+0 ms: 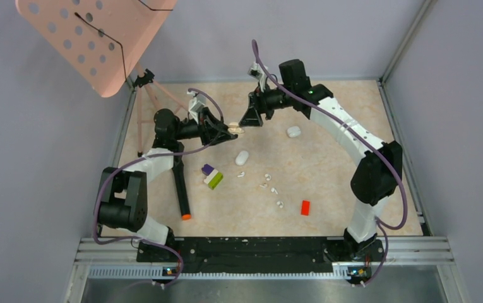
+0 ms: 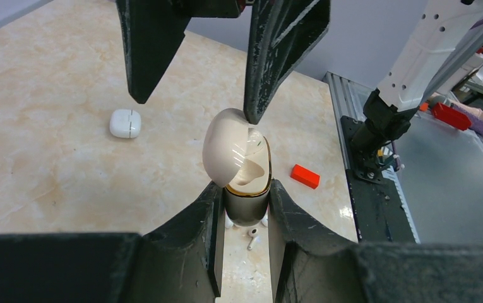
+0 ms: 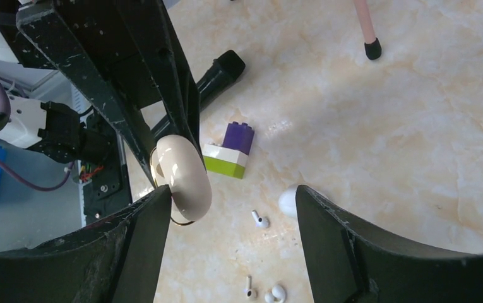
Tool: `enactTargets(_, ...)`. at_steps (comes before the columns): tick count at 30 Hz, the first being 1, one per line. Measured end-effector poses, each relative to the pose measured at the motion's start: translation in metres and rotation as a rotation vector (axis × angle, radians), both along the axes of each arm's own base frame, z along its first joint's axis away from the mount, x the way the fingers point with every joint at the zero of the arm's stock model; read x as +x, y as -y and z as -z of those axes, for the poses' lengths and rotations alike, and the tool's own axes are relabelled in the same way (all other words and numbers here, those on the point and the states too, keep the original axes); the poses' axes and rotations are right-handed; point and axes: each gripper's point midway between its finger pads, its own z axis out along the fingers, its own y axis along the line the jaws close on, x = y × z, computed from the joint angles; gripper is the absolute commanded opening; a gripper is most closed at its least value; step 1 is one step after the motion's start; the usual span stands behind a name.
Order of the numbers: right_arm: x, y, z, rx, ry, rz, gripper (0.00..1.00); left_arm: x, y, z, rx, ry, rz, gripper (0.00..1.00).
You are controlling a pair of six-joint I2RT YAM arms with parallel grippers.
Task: Insert the wireless bluetooth earbuds into the charging case
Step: Pick up the earbud from the center of the board.
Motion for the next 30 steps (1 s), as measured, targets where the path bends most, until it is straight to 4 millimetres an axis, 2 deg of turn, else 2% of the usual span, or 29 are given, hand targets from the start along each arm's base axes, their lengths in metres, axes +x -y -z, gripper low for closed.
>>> enactTargets(8,0.005,0.000,0.000,-0.002,-0.004,0.025,0.68,-0.009,0.004,-0.003,0.005,0.029,0.040,0.00)
enactTargets(15,0.006,0.000,-0.004,0.003,-0.011,0.035,0.70,-0.009,0.004,-0.004,0.006,0.043,0.038,0.00)
enactTargets(21,0.012,0.004,-0.037,0.047,0.023,0.056,0.73,-0.005,0.000,0.000,0.005,0.030,0.012,0.00)
enactTargets(25,0.008,0.026,-0.046,0.017,0.083,0.078,0.67,-0.002,-0.005,0.005,0.006,0.012,-0.015,0.00)
enactTargets(28,-0.009,0.046,-0.026,-0.048,0.114,0.074,0.54,0.003,-0.012,0.008,0.005,0.000,-0.047,0.00)
enactTargets(30,-0.027,0.061,0.008,-0.122,0.107,0.051,0.44,0.005,-0.016,0.011,0.005,-0.010,-0.067,0.00)
